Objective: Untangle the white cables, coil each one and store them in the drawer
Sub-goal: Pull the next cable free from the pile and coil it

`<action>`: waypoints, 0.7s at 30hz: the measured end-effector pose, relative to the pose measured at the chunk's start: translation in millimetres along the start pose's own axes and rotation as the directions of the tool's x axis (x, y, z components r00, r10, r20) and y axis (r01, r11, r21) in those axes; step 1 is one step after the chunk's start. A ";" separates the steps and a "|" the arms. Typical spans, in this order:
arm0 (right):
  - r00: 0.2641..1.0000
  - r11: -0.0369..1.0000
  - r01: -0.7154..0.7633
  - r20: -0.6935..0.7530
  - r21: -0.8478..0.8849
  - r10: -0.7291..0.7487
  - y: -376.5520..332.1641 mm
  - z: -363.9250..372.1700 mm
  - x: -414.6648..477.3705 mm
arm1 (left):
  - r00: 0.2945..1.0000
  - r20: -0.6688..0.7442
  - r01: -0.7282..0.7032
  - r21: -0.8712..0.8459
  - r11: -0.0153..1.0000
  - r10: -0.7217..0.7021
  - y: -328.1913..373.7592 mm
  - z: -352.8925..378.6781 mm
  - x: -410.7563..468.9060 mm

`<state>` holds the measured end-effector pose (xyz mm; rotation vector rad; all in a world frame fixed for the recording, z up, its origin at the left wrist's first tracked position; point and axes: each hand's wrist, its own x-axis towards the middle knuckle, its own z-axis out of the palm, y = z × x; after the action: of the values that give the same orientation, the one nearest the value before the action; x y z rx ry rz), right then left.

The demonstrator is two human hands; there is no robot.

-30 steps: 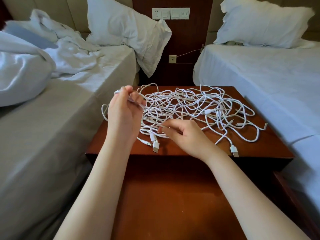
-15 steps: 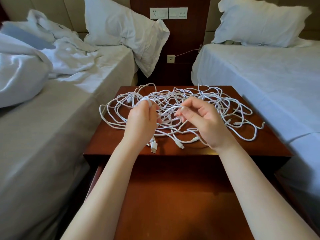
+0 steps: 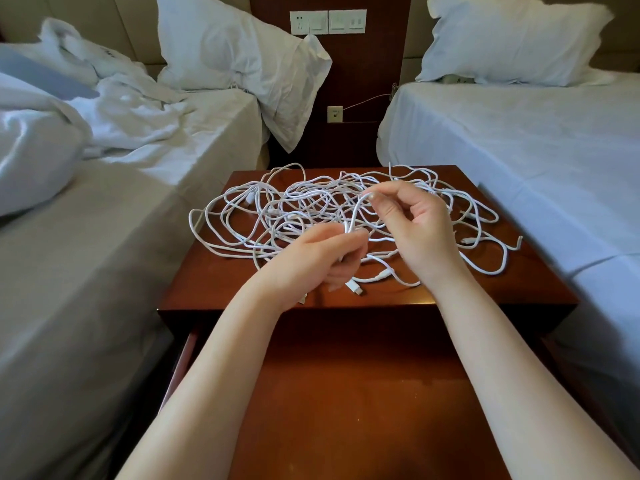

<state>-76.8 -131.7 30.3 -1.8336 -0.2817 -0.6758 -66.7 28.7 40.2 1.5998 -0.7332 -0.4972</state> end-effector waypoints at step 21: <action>0.877 0.926 0.120 0.476 -0.357 0.070 15.5 29.8 -10.6 | 0.702 -0.704 -0.418 -0.287 0.862 0.106 -15.3 -21.8 17.2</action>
<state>-68.3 -108.5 5.2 -2.3687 -0.5335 -0.2841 -36.9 32.8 30.2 1.0947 -0.2557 0.1569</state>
